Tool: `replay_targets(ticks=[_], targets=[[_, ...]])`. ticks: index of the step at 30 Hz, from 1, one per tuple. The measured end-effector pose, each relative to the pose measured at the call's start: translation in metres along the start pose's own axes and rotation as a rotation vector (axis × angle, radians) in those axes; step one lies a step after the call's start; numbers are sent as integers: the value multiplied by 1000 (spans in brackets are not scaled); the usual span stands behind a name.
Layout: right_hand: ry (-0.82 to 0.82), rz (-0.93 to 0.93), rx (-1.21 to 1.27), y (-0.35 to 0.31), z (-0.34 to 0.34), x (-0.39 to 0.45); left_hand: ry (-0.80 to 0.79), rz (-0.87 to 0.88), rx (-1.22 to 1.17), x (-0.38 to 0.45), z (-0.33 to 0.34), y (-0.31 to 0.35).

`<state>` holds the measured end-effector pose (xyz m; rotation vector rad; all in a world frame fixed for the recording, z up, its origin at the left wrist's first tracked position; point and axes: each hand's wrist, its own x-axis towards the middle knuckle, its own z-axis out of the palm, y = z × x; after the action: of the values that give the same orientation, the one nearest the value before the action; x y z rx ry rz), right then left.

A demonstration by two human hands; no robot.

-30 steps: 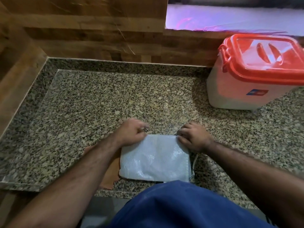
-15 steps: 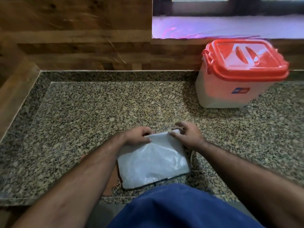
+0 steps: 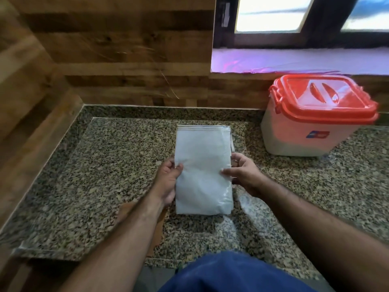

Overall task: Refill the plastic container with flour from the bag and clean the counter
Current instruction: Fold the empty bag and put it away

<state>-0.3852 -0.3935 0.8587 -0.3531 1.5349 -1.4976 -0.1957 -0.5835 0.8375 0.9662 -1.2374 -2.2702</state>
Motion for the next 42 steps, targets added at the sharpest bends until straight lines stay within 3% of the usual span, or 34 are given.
replay_targets(ticks=[8,17,20,23,25,28,34,38,42], targets=[[-61,23,-73,-10,-6,-6,-108,-68,182,-28,-24,5],[-113,82,18,-18,16,-24,147,75,61,-85,-29,-6],[-219,222,39,-16,29,-34,309,126,-25,-118,-29,-17],[-412,384,-191,-1,42,-44,496,211,-16,-162,-33,-39],[-580,428,-341,21,53,-50,615,225,-38,-196,-41,-61],[-682,413,-395,53,79,-66,731,200,-44,-252,-58,-96],[-1001,343,-424,109,150,-119,647,24,58,-397,-97,-116],[-1216,300,-546,136,216,-170,573,-164,430,-470,-126,-109],[-1306,217,-699,156,294,-233,552,-306,719,-522,-149,-109]])
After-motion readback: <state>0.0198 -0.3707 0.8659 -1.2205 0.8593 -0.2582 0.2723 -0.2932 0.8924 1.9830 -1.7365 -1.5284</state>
